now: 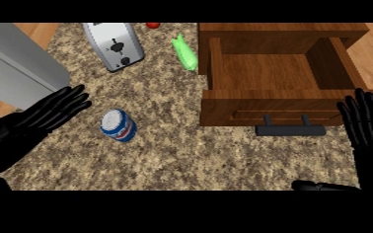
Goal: Pick up the can, place it into the drawer and close the drawer
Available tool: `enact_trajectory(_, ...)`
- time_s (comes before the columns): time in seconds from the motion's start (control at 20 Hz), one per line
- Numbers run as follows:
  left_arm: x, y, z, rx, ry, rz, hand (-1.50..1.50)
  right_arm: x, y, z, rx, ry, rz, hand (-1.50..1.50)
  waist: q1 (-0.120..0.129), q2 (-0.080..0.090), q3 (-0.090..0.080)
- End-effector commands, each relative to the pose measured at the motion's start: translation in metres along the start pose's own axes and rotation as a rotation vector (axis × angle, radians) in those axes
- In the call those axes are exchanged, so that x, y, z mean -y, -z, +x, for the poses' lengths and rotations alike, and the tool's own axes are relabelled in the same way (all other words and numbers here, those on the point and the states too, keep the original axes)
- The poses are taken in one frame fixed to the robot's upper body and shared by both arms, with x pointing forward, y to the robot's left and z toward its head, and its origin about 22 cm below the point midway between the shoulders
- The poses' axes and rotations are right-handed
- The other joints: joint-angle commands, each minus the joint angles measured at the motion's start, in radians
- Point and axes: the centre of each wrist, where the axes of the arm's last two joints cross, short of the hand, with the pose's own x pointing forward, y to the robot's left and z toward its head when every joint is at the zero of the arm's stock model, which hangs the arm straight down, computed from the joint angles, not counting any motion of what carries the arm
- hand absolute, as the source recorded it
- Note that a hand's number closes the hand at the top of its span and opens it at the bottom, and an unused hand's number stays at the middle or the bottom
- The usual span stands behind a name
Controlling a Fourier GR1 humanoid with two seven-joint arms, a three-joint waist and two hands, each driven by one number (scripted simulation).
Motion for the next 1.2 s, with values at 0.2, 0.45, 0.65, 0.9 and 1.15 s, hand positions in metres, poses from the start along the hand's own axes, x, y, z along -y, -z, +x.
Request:
enact_trajectory(0.2,-0.006,0.024,-0.032,-0.037,0.000,0.028,-1.50,0.002,0.006,-0.017,-0.001,-0.002,-0.001,-1.50,0.000,0.002,0.000)
enact_trajectory(0.45,-0.009,0.015,-0.032,-0.024,-0.016,0.006,-1.50,0.024,-0.013,-0.022,-0.023,-0.032,-0.013,-1.50,0.000,0.000,0.000)
enact_trajectory(0.65,0.001,0.017,-0.052,-0.046,0.007,0.024,-1.50,0.022,-0.016,-0.015,-0.022,-0.012,0.000,-1.50,0.000,0.000,0.000)
enact_trajectory(0.9,-0.005,0.039,-0.072,-0.052,0.023,0.035,-1.50,0.001,-0.010,-0.019,0.013,0.000,-0.001,-1.50,0.000,0.001,0.000)
enact_trajectory(1.15,-0.003,0.029,-0.084,-0.076,0.021,0.056,-1.50,0.036,-0.019,-0.026,0.000,-0.019,-0.011,-1.50,0.000,0.000,0.000)
